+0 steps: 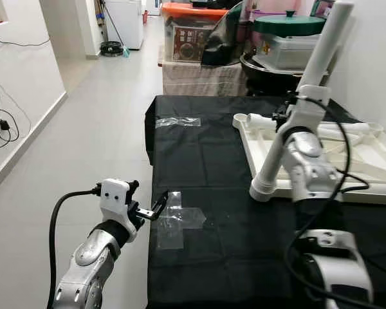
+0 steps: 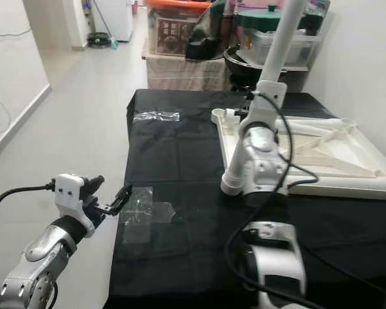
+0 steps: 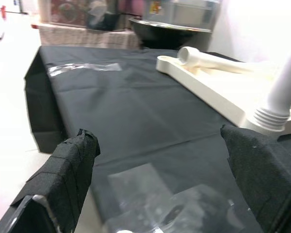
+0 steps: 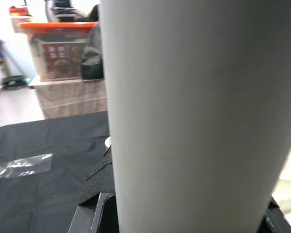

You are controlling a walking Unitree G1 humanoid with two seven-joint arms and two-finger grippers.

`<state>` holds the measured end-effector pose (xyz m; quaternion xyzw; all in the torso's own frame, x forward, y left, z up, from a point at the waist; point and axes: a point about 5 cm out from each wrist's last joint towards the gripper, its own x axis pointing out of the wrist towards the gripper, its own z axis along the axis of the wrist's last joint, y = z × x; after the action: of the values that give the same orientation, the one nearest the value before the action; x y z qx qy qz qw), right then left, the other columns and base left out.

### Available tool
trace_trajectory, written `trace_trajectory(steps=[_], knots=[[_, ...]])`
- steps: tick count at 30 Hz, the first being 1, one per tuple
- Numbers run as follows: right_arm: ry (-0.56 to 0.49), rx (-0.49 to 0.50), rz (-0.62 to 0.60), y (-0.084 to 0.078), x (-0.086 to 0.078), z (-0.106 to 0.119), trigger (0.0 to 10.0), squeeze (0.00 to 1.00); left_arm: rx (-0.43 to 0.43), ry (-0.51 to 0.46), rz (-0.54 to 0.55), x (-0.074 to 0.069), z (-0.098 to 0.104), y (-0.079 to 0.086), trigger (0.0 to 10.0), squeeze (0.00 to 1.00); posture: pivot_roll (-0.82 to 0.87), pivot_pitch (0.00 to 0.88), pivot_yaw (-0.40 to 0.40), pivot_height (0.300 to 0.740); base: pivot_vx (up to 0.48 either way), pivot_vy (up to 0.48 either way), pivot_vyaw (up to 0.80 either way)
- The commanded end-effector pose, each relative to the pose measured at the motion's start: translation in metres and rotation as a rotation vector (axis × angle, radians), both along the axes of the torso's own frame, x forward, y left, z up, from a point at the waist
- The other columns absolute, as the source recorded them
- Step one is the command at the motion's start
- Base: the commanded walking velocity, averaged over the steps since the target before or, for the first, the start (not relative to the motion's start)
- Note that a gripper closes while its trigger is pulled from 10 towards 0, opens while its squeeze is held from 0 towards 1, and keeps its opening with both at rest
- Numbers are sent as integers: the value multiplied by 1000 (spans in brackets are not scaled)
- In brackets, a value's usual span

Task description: Building children table

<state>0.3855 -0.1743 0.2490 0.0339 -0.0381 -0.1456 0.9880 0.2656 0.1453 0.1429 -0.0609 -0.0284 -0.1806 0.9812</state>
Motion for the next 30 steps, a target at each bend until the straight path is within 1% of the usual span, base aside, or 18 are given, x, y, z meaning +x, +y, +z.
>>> trace_trajectory(steps=[1, 6, 7, 11, 12, 14, 15, 16, 17, 18, 19, 20, 21, 22, 23, 26, 29, 30], knots=[[114, 6, 5, 14, 3, -24, 0, 0, 11, 2, 2, 2, 0, -1, 10000, 0, 61, 0, -93, 740, 0, 0, 0], [154, 13, -6, 23, 6, -25, 0, 0, 11, 5, 8, 1, -1, 0, 10000, 0, 61, 0, -93, 740, 0, 0, 0], [188, 21, 8, 27, 7, -27, 9765, 0, 9, 8, 9, 0, -2, -2, 10000, 0, 60, 0, -103, 740, 0, 0, 0], [182, 54, 39, 32, 7, -26, 10000, 0, 3, 12, 8, -1, -3, -5, 10000, 0, 66, 0, -106, 740, 0, 0, 0], [152, 76, 37, 30, 6, -23, 10000, 1000, 1, 14, 8, -2, -3, -5, 10000, 0, 67, 0, -106, 740, 0, 0, 0], [119, 89, 44, 25, 5, -18, 10000, 1000, 3, 15, 9, -2, -3, -4, 10000, 0, 65, 0, -101, 740, 0, 0, 0], [100, 81, 72, 19, 5, -14, 10000, 827, 4, 16, 11, -3, -4, -2, 10000, 0, 65, 0, -101, 740, 0, 0, 0], [100, 81, 72, 19, 5, -14, 10000, 827, 4, 16, 11, -3, -4, -2, 10000, 0, 65, 0, -101, 740, 0, 0, 0], [80, 82, 92, 13, 6, -9, 10000, 0, 6, 16, 12, -3, -4, -1, 10000, 0, 65, 0, -101, 740, 0, 0, 0], [80, 82, 92, 13, 6, -9, 10000, 0, 6, 16, 12, -3, -4, -1, 10000, 0, 65, 0, -101, 740, 0, 0, 0], [38, 66, 102, -2, 7, 0, 10000, 0, 9, 15, 12, -2, -3, 0, 10000, 0, 68, 0, -98, 740, 0, 0, 0], [38, 66, 102, -2, 7, 0, 10000, 0, 9, 15, 12, -2, -3, 0, 10000, 0, 68, 0, -98, 740, 0, 0, 0], [15, 68, 136, -18, 8, 7, 10000, 0, 11, 13, 13, -2, -2, 1, 10000, 0, 71, 0, -98, 740, 0, 0, 0], [-15, 74, 224, -28, 8, 15, 10000, 0, 13, 12, 14, -2, -2, 2, 10000, 0, 68, 0, -93, 740, 0, 0, 0], [-15, 74, 224, -28, 8, 15, 10000, 0, 13, 12, 14, -2, -2, 2, 10000, 0, 68, 0, -93, 740, 0, 0, 0], [-28, 57, 537, -43, 1, 25, 10000, 0, 16, 15, 12, -3, -2, 3, 10000, 0, 66, 0, -90, 740, 0, 0, 0], [49, -49, 717, -61, -6, 19, 10000, 0, 18, 15, 7, -2, -2, 2, 10000, 0, 62, 0, -86, 740, 0, 0, 0], [49, -49, 717, -61, -6, 19, 10000, 0, 18, 15, 7, -2, -2, 2, 10000, 0, 62, 0, -86, 740, 0, 0, 0]])
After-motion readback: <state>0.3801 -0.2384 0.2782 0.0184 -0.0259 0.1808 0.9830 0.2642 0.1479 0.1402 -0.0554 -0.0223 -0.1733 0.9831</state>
